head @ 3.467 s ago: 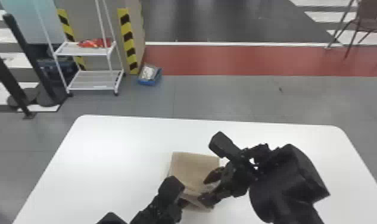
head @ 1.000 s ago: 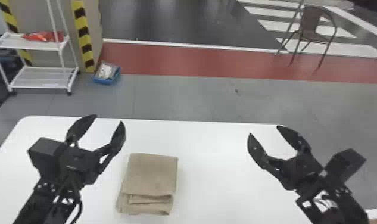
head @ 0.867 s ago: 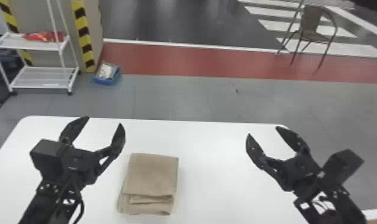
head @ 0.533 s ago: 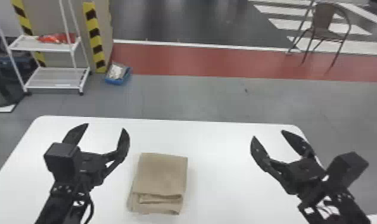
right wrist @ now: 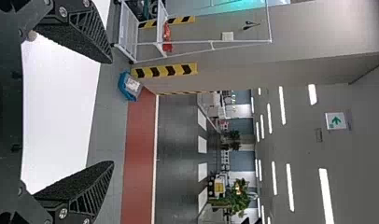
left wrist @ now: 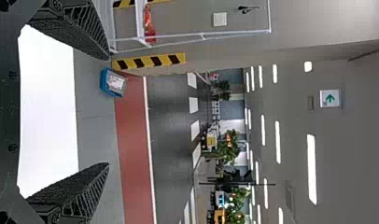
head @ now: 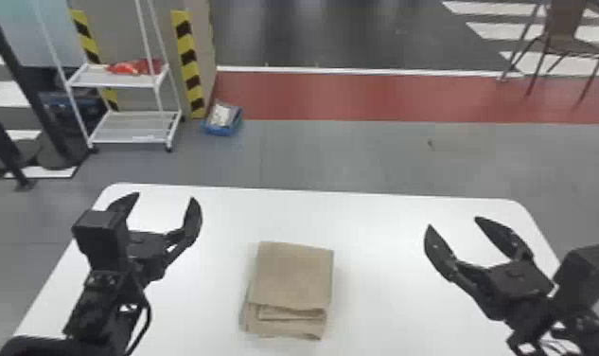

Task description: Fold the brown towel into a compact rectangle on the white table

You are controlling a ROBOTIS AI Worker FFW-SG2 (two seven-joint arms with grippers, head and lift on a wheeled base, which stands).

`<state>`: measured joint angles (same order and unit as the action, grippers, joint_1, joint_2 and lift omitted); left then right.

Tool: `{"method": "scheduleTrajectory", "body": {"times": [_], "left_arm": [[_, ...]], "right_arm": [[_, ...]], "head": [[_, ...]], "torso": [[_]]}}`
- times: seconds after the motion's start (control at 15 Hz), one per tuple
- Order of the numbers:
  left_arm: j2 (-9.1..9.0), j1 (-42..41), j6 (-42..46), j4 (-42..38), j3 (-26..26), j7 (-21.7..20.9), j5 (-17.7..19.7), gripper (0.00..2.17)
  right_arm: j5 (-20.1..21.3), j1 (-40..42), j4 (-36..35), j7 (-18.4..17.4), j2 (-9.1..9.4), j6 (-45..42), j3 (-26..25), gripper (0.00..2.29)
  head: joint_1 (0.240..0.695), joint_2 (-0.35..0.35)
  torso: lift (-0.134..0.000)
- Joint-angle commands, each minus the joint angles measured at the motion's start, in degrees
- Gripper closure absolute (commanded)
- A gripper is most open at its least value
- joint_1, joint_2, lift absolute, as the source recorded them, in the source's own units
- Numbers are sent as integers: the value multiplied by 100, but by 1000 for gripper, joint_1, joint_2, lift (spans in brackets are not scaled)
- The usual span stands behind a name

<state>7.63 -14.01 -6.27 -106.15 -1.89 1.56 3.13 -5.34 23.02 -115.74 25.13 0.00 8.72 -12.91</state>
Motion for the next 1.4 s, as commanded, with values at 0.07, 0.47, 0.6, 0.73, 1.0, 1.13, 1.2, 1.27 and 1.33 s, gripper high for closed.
{"method": "scheduleTrajectory", "body": {"times": [0.07, 0.47, 0.6, 0.73, 1.0, 1.13, 1.2, 1.27, 1.33], "left_arm": [[2, -14, -19, -2, 110, 2, 100, 83], [2, -49, 34, -20, 163, 11, 197, 87], [11, -40, 34, -20, 163, 2, 223, 87], [28, -40, 34, -20, 154, 2, 250, 83], [46, -14, 34, -11, 172, 2, 294, 87], [46, -14, 34, -11, 172, 2, 311, 83], [46, -5, 34, -11, 163, 2, 311, 87], [46, -5, 34, -11, 145, 2, 311, 87], [46, -5, 34, -11, 145, 2, 311, 87]], "right_arm": [[42, 0, -116, -149, 5, 214, 148, 130], [95, 0, -133, -175, 5, 231, 236, 130], [95, -9, -133, -184, 5, 231, 236, 130], [148, -52, -133, -202, 5, 249, 298, 130], [315, -114, -133, -307, 5, 302, 394, 130], [323, -114, -133, -325, 5, 319, 421, 130], [323, -114, -133, -325, 5, 302, 429, 130], [323, -114, -133, -325, 5, 302, 429, 130], [332, -123, -125, -325, 5, 284, 429, 130]], "head": [[695, -20], [695, 15], [695, 16], [695, 16], [695, 22], [695, 27], [695, 28], [695, 29], [695, 30]], "torso": [[0], [0], [0], [0], [0], [0], [0], [0], [0]]}}
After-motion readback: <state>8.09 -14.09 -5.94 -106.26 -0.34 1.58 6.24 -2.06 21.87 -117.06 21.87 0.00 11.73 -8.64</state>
